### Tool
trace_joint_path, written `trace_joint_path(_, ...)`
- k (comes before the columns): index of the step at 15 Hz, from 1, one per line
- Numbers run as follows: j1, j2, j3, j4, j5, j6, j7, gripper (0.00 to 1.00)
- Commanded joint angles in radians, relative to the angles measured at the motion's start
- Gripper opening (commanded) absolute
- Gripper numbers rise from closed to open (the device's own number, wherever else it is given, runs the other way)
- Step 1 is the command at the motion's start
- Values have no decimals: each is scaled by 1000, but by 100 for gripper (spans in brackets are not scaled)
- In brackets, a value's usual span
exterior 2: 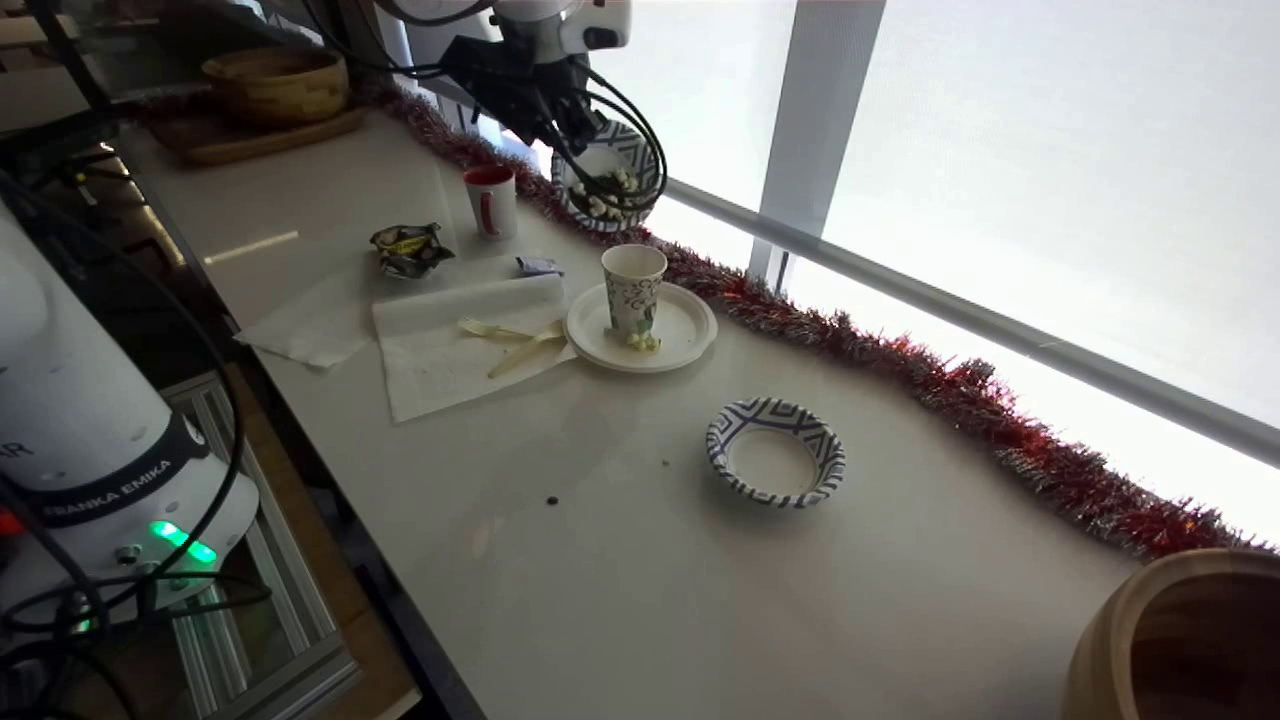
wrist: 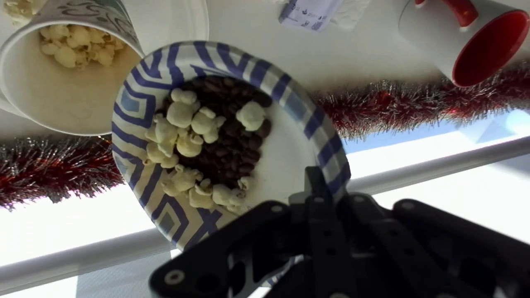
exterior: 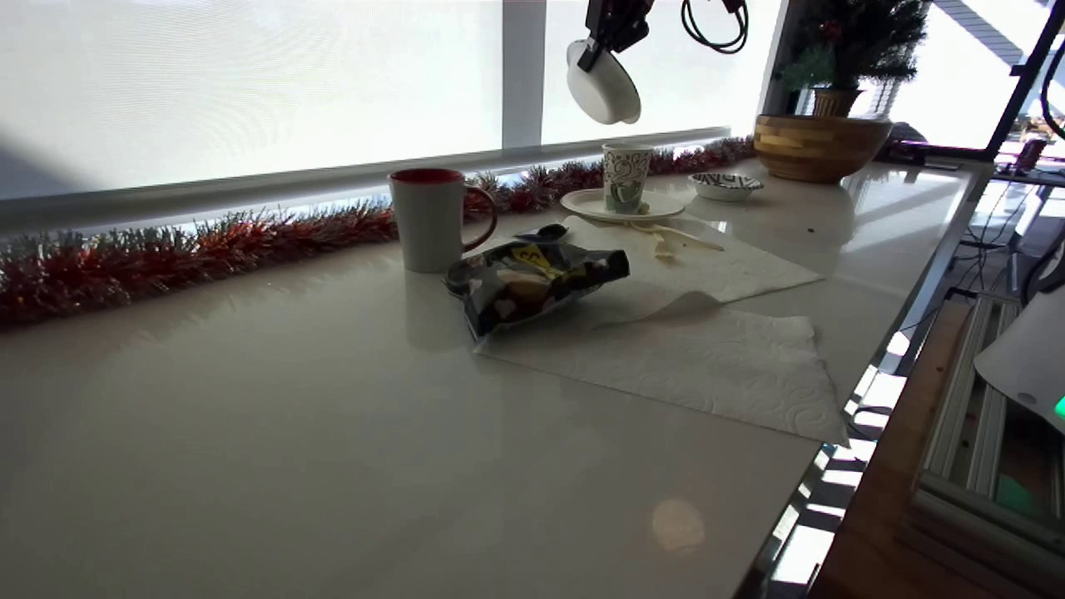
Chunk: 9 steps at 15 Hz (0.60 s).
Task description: Pick up the bowl with content, empty its content into the cup and place the bowl on top of the other bowl
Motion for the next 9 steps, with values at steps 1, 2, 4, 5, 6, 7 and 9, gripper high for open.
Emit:
trace_joint_path(1, 12, -7, -22, -19, 106, 8, -81, 1)
trace_joint_path(2, 10, -7, -27, -24, 123, 10, -93, 1)
trace_joint_path(4, 7, -7, -39, -33, 157, 12, -117, 1)
trace_joint_path(5, 6, -7, -46, -38, 175, 11, -131, 1)
trace_joint_path(6, 7, -6, -53, -40, 192, 10, -145, 1)
trace_joint_path(7, 7, -6, -59, -42, 206, 11, -159, 1)
trace_joint_path(9, 8, -6, -70, -42, 236, 15, -188, 1)
